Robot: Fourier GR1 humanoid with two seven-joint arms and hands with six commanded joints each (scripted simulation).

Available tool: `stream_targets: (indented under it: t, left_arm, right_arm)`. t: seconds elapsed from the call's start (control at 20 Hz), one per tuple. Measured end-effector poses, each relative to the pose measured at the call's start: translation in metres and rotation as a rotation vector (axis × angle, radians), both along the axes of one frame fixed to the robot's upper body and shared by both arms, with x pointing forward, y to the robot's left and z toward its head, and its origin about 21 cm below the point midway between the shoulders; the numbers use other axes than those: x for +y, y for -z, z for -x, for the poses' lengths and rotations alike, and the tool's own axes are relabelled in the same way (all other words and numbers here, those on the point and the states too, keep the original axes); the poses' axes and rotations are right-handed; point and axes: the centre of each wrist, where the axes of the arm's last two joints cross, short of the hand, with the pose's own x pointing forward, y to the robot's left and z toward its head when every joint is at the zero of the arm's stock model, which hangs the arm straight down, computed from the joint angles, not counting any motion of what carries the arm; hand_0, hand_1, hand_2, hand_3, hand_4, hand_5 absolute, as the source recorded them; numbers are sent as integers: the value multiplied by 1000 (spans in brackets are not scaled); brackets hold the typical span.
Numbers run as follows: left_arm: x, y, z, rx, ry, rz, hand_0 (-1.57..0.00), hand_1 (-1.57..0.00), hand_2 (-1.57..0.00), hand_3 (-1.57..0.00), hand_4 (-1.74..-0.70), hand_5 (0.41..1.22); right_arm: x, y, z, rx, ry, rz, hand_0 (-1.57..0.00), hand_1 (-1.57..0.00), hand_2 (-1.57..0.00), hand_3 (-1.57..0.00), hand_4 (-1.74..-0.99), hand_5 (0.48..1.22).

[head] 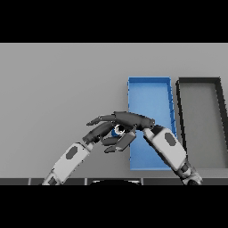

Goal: Pick up the blue pipe and place it into the blue bin.

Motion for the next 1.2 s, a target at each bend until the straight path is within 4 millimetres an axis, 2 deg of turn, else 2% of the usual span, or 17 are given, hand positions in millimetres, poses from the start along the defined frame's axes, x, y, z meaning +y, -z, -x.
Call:
stream_targets:
  t: [0.05,0.15,0.2,0.25,0.35,0.45,0.55,0.7,0.75,0.8,0.9,0.95,1.05,1.2]
  left_arm:
    - [5,-3,-1,-35,4,-55,-1571,-1536,-1571,-1121,-1647,1221]
    - [5,-4,3,-35,-7,-48,-1571,-1548,-1571,-1283,-1680,1221]
    - [1,-4,2,-29,-8,-24,-1571,-1553,-1571,-1340,-1692,1221]
    - [-2,-5,3,-12,2,-1,-1571,-1557,-1571,-1386,-1702,1221]
    - [3,-1,7,4,11,45,-1571,-1562,-1571,-1453,-1716,1221]
    - [1,-1,4,11,6,29,-1571,-1565,-1571,-1495,-1723,1221]
    - [2,-4,2,-19,12,31,-1571,-1567,-1571,-1523,-1727,1221]
    - [3,-5,0,-9,24,46,-1571,-1569,-1571,-1546,-1729,1221]
    - [5,-5,0,-15,21,46,-1571,-1569,-1571,-1442,-1724,1221]
    - [5,-5,2,-5,21,44,-1569,-1513,-1458,-1468,-1656,1221]
    - [4,-7,4,-40,13,6,-1045,-991,-950,-963,-1426,1221]
    - [5,-6,4,-44,19,-29,-836,-793,-760,-770,-1320,1221]
    - [7,-6,1,-75,57,-48,-535,-507,-486,-492,-1144,1221]
    - [4,-5,-2,-128,49,-94,-273,-259,-248,-252,-955,972]
  right_arm:
    - [3,-1,0,-13,-26,1,-694,-704,-708,-659,-1433,486]
    - [12,-3,-3,-17,-67,-56,-1010,-1016,-1019,-880,-1527,570]
    - [13,-5,-3,-6,-70,-63,-1122,-1127,-1129,-1018,-1498,638]
    - [11,-5,-4,18,-78,-79,-1212,-1216,-1218,-1128,-1474,755]
    - [12,0,-2,24,-94,-123,-1341,-1344,-1345,-1288,-1445,923]
    - [12,4,1,-18,-97,-114,-1424,-1425,-1426,-1390,-1435,1030]
    - [11,1,5,-51,-110,-109,-1477,-1478,-1478,-1455,-1445,1099]
    - [14,-1,4,-23,-119,-105,-1523,-1523,-1524,-1512,-1470,1158]
    - [15,-1,5,-7,-121,-113,-1532,-1533,-1533,-1523,-1475,1171]
    - [14,-1,3,-3,-123,-129,-1540,-1540,-1541,-1533,-1478,1181]
    - [15,0,2,-10,-125,-155,-1551,-1551,-1552,-1547,-1483,1195]
    - [14,1,4,-13,-114,-134,-1555,-1555,-1555,-1552,-1484,1201]
    - [11,-1,8,-14,-106,-138,-1561,-1561,-1561,-1559,-1486,1208]
    - [13,-3,8,-22,-72,-116,-1566,-1566,-1566,-1565,-1488,1214]
